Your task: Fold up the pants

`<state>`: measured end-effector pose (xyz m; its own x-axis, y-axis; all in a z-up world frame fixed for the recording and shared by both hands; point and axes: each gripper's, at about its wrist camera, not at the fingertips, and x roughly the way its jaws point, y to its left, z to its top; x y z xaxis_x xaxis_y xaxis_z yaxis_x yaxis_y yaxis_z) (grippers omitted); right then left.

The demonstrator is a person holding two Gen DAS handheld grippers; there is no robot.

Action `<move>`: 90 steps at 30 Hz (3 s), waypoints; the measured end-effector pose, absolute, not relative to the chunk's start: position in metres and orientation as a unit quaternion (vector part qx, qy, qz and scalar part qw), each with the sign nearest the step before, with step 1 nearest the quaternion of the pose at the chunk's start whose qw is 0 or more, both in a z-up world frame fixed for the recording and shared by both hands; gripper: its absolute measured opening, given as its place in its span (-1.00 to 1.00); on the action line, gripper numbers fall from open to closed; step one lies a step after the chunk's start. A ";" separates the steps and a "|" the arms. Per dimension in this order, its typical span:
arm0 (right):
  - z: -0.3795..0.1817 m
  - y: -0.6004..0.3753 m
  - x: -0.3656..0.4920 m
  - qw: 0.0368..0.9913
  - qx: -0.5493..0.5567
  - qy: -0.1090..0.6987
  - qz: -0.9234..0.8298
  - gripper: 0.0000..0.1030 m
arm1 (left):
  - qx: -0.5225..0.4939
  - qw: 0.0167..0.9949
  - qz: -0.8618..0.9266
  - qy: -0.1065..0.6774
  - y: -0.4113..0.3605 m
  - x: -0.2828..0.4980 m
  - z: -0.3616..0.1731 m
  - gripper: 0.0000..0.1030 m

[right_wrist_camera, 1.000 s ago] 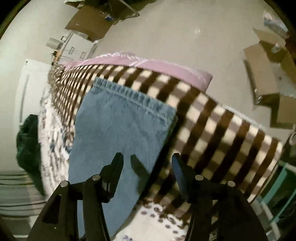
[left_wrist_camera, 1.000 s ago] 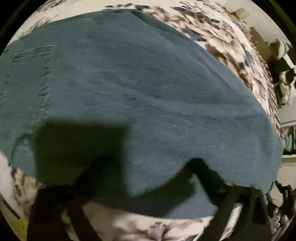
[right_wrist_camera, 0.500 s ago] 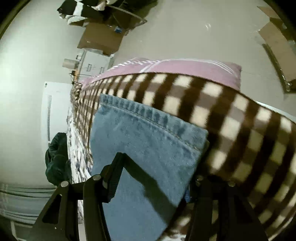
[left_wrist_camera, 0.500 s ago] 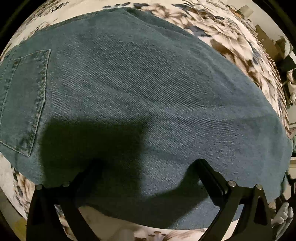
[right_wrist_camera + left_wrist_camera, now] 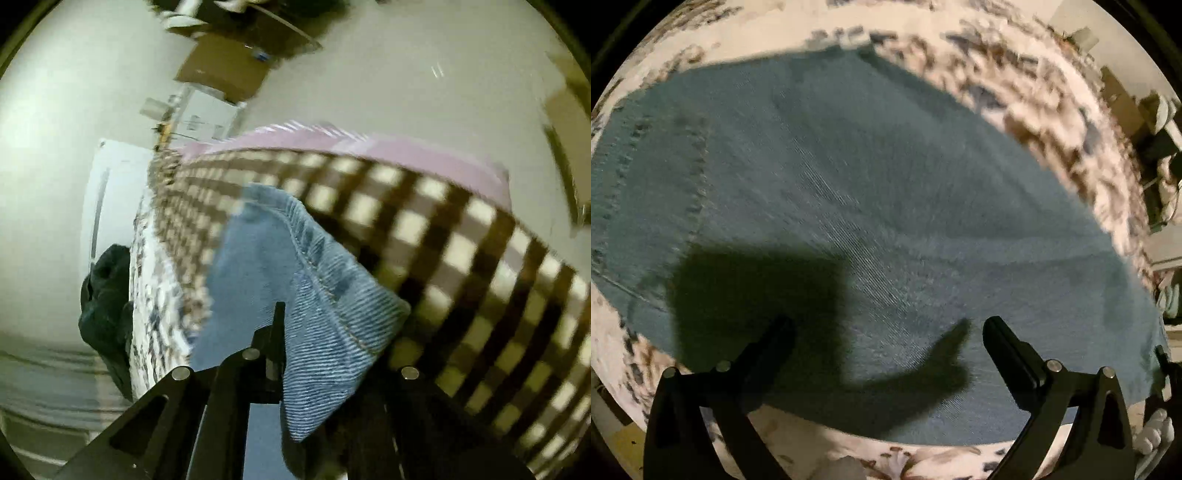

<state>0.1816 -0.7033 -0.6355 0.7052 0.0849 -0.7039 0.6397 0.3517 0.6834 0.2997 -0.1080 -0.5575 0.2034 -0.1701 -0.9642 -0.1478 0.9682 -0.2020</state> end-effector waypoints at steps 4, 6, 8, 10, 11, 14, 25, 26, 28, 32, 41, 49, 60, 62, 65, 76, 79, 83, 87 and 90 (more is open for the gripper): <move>-0.570 -0.669 0.192 0.791 0.491 0.334 -0.146 -0.85 | -0.139 0.785 -0.003 0.604 -0.090 0.298 -0.525 1.00; -0.542 -0.639 0.204 0.808 0.466 0.340 -0.121 -0.85 | -0.152 0.791 -0.002 0.592 -0.075 0.294 -0.511 1.00; -0.521 -0.606 0.218 0.820 0.443 0.348 -0.098 -0.85 | -0.162 0.795 -0.002 0.585 -0.058 0.293 -0.506 1.00; -0.511 -0.570 0.233 0.827 0.426 0.359 -0.071 -0.85 | -0.170 0.799 0.001 0.576 -0.041 0.288 -0.497 1.00; -0.509 -0.546 0.242 0.831 0.414 0.368 -0.054 -0.85 | -0.175 0.802 0.005 0.572 -0.029 0.286 -0.494 1.00; -0.519 -0.470 0.269 0.837 0.371 0.402 -0.007 -0.85 | -0.184 0.801 0.015 0.570 -0.003 0.281 -0.493 1.00; -0.635 -0.247 0.313 0.817 0.213 0.528 0.088 -0.85 | -0.184 0.801 0.049 0.568 0.086 0.270 -0.510 1.00; -0.640 -0.235 0.315 0.817 0.196 0.534 0.094 -0.85 | -0.185 0.801 0.048 0.568 0.090 0.272 -0.511 1.00; -0.649 -0.219 0.324 0.819 0.156 0.544 0.092 -0.83 | -0.188 0.801 0.047 0.566 0.094 0.274 -0.512 1.00; -0.650 -0.209 0.324 0.787 0.156 0.584 0.121 -0.39 | -0.200 0.803 0.034 0.560 0.094 0.284 -0.507 1.00; -0.604 -0.294 0.289 0.757 0.264 0.581 0.140 0.47 | -0.202 0.795 -0.051 0.570 0.037 0.335 -0.515 1.00; -0.635 -0.374 0.280 0.743 0.298 0.600 0.002 0.47 | -0.167 0.757 -0.151 0.613 -0.036 0.377 -0.553 0.91; -0.650 -0.393 0.286 0.736 0.295 0.608 -0.032 0.47 | -0.208 0.761 -0.163 0.593 0.017 0.344 -0.552 -0.85; -0.651 -0.382 0.294 0.733 0.287 0.615 -0.034 0.47 | -0.210 0.760 -0.155 0.596 0.021 0.338 -0.559 -0.78; -0.653 -0.381 0.300 0.729 0.281 0.623 -0.038 0.47 | -0.249 0.748 -0.155 0.596 0.029 0.337 -0.565 -0.68; -0.651 -0.368 0.307 0.728 0.237 0.641 -0.051 0.47 | -0.194 0.759 -0.154 0.602 0.015 0.332 -0.556 0.07; -0.649 -0.360 0.309 0.731 0.210 0.646 -0.063 0.59 | -0.200 0.774 -0.146 0.582 0.017 0.323 -0.538 1.00; -0.649 -0.346 0.312 0.733 0.194 0.650 -0.053 0.89 | -0.224 0.791 -0.115 0.558 0.044 0.305 -0.518 1.00; -0.646 -0.331 0.319 0.736 0.172 0.653 -0.044 0.89 | -0.306 0.801 -0.034 0.514 0.114 0.278 -0.511 1.00; -0.641 -0.324 0.326 0.740 0.160 0.652 -0.042 0.89 | -0.368 0.798 0.050 0.474 0.177 0.256 -0.521 1.00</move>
